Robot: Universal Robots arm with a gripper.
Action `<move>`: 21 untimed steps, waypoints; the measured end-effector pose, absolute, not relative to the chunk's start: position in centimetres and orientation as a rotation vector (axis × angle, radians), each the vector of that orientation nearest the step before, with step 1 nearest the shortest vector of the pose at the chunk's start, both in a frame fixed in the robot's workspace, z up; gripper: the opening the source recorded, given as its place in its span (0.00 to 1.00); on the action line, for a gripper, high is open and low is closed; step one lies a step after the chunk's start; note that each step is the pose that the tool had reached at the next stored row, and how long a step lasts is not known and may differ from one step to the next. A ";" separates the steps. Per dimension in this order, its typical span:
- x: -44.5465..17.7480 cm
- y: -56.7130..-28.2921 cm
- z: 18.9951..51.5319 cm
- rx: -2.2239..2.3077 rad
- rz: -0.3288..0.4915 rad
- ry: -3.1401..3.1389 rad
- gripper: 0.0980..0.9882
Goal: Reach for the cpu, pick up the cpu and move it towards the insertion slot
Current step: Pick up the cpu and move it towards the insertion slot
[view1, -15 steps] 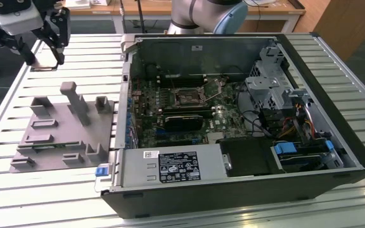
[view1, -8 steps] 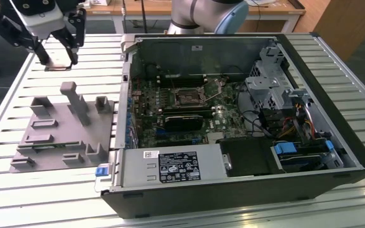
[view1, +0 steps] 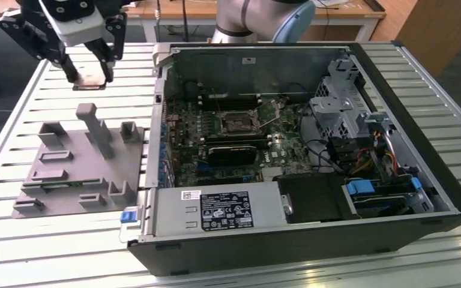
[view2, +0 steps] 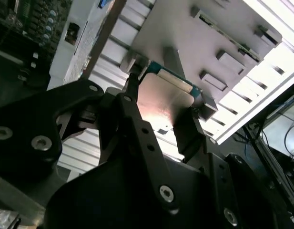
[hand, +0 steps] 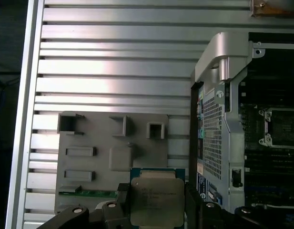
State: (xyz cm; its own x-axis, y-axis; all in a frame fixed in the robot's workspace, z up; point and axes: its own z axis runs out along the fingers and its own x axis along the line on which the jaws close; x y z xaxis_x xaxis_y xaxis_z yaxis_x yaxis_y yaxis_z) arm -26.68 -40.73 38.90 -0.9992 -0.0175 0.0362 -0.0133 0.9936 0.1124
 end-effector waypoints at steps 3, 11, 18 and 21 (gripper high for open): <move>-25.4 -40.7 38.8 0.024 -0.174 -3.099 0.50; -21.8 -40.7 38.7 0.024 -0.174 -3.100 0.50; -19.2 -40.7 38.7 0.022 -0.144 -3.101 0.50; -18.2 -40.7 38.7 0.022 -0.139 -3.101 0.50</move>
State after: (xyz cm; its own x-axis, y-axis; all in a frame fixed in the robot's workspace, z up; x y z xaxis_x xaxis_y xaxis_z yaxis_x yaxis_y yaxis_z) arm -18.20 -40.72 38.69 -0.9992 -0.0159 0.0362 -0.0126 0.9959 0.0897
